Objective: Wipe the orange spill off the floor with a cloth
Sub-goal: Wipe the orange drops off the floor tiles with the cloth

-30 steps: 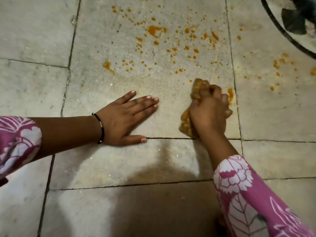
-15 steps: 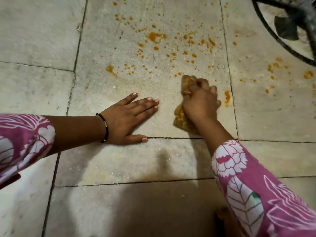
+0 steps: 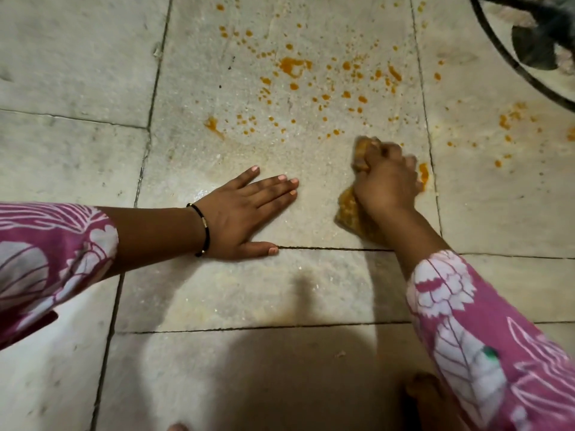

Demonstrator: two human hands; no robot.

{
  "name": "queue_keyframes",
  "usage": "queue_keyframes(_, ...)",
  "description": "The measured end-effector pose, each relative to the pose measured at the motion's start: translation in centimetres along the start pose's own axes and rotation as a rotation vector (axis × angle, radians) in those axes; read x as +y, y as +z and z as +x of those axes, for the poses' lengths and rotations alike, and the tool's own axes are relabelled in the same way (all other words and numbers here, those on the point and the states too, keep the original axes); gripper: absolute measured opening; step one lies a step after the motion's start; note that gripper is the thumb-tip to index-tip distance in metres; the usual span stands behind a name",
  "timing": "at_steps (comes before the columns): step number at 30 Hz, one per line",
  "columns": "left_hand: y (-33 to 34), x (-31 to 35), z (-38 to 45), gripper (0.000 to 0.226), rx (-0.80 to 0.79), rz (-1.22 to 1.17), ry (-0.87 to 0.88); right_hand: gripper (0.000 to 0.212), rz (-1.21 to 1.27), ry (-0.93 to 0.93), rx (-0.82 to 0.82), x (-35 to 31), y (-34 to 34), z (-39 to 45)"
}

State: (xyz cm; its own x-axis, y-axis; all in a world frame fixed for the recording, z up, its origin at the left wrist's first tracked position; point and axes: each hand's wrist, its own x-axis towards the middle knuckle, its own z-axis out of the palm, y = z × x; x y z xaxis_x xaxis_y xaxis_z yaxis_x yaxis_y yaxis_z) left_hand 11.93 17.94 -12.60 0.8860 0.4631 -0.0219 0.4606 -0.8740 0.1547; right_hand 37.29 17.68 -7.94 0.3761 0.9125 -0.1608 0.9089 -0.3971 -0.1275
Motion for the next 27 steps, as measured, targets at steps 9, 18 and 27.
queue_keyframes(9,0.2,0.0,-0.2,0.087,0.020,-0.019,0.000,0.064,-0.162,-0.351,-0.019,2.2,2.1,-11.2)
queue_keyframes(18,0.4,-0.1,0.0,0.088,0.056,-0.052,-0.005,0.070,-0.161,-0.181,0.015,-2.6,2.2,-0.3)
queue_keyframes(27,-0.1,-0.5,0.1,0.082,0.108,-0.185,-0.016,0.070,-0.730,-1.575,-0.338,8.6,-3.5,2.7)
